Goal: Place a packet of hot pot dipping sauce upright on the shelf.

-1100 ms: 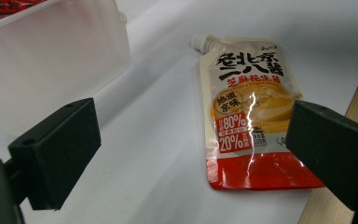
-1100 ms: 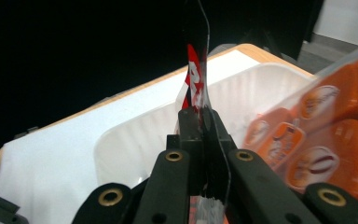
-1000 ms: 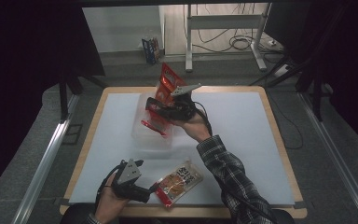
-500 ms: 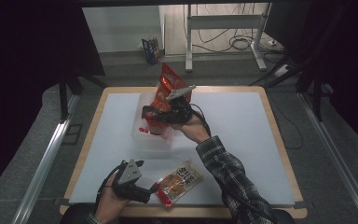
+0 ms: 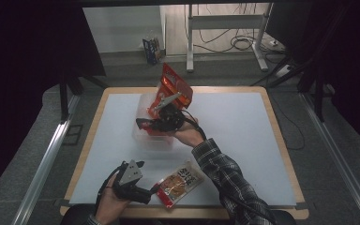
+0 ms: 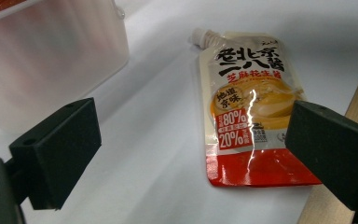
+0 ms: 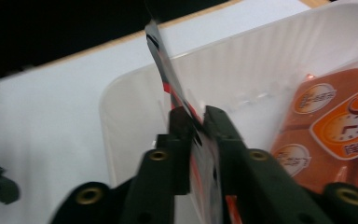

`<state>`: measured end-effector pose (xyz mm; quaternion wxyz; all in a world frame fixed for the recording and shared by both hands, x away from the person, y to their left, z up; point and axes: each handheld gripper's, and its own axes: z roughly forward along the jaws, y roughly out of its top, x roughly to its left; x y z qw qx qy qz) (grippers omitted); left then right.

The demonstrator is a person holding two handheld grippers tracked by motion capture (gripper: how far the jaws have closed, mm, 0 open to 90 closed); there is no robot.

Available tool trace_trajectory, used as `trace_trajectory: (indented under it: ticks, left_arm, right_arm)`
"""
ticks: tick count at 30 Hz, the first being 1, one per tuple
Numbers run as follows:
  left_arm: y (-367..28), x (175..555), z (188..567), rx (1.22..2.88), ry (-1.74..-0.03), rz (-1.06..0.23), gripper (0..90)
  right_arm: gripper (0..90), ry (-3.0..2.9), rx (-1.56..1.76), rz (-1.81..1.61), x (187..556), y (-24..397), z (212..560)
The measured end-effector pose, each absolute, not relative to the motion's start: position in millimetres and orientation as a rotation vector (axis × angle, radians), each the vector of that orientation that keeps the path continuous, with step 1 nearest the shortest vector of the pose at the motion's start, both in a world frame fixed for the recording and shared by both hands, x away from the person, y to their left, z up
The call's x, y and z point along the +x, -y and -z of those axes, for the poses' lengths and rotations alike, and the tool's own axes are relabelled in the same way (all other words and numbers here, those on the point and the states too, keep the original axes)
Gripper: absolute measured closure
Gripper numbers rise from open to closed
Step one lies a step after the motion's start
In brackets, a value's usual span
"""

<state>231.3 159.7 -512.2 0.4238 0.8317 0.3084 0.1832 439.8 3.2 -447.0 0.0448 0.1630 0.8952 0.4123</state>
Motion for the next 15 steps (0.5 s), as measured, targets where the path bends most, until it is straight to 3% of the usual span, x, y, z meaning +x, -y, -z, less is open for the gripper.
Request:
trace_trajectory:
  ticks: [1, 2, 4, 7, 15]
  left_arm:
    - [-159.8, 231.3, 512.4, 2.08, -0.771, -0.46, 3.7]
    - [-159.7, 231.4, 512.5, 2.077, -0.772, -0.461, 4.0]
    - [-159.7, 231.6, 513.0, 2.075, -0.775, -0.467, 4.2]
    - [-159.9, 232.4, 514.7, 2.088, -0.762, -0.487, 4.4]
    - [-163.8, 238.9, 517.5, 2.056, -0.779, -0.409, 4.3]
  right_arm:
    - [67.8, -2.735, 0.498, -1.259, 439.8, -3.2, 447.0]
    - [58.5, -2.719, 0.492, -1.261, 438.2, -2.0, 444.7]
    - [54.2, -2.714, 0.493, -1.258, 437.8, -1.0, 443.7]
    - [38.0, -2.686, 0.498, -1.269, 435.6, 4.7, 439.6]
    - [19.6, -2.673, 0.555, -1.3, 428.9, 21.1, 433.5]
